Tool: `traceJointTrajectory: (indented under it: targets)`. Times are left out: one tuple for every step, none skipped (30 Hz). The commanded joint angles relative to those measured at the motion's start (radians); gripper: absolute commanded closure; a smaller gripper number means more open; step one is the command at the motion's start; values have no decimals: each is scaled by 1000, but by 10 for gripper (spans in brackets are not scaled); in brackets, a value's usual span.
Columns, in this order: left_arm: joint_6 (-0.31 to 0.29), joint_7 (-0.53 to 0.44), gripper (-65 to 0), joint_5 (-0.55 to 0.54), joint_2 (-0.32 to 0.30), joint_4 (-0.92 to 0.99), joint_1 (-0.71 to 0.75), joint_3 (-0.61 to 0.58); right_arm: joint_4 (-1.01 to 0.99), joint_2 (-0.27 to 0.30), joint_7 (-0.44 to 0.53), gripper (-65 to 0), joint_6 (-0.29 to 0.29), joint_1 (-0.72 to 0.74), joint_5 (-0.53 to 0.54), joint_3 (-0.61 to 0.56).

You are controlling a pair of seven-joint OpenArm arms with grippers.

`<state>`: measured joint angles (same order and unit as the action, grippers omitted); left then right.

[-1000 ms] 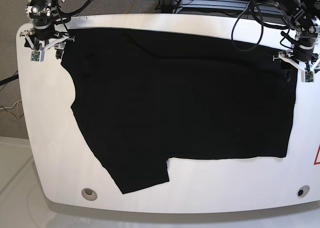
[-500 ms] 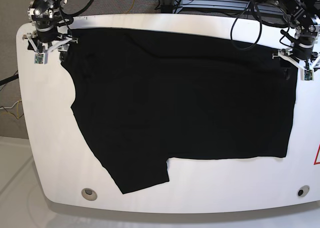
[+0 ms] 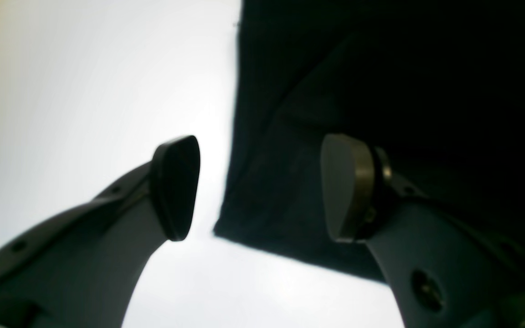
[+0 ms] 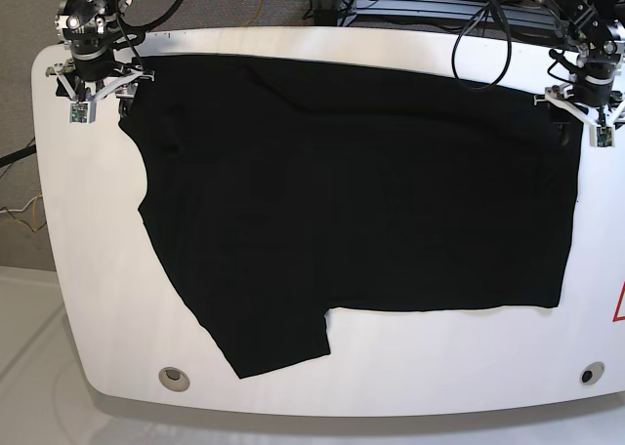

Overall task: Fold the T-shirt properly
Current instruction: 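Open both grippers and release the shirt corners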

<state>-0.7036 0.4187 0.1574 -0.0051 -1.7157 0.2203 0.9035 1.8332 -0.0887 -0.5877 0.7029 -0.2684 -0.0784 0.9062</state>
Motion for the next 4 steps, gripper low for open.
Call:
traceJointTrajectory:
  targets:
    - [5, -27, -392, -11, 3, -17, 3, 6, 18, 10, 21, -401, -5, 2, 12, 6]
    - [5, -27, -392, -11, 3, -17, 3, 6, 18, 10, 21, -401, -5, 2, 12, 6]
    - [5, -27, -392, -11, 4, -17, 3, 4, 18, 10, 21, -401, -5, 2, 12, 6]
    - [5, -27, -392, -11, 4, -17, 3, 3, 18, 10, 21, -401, -5, 2, 12, 6]
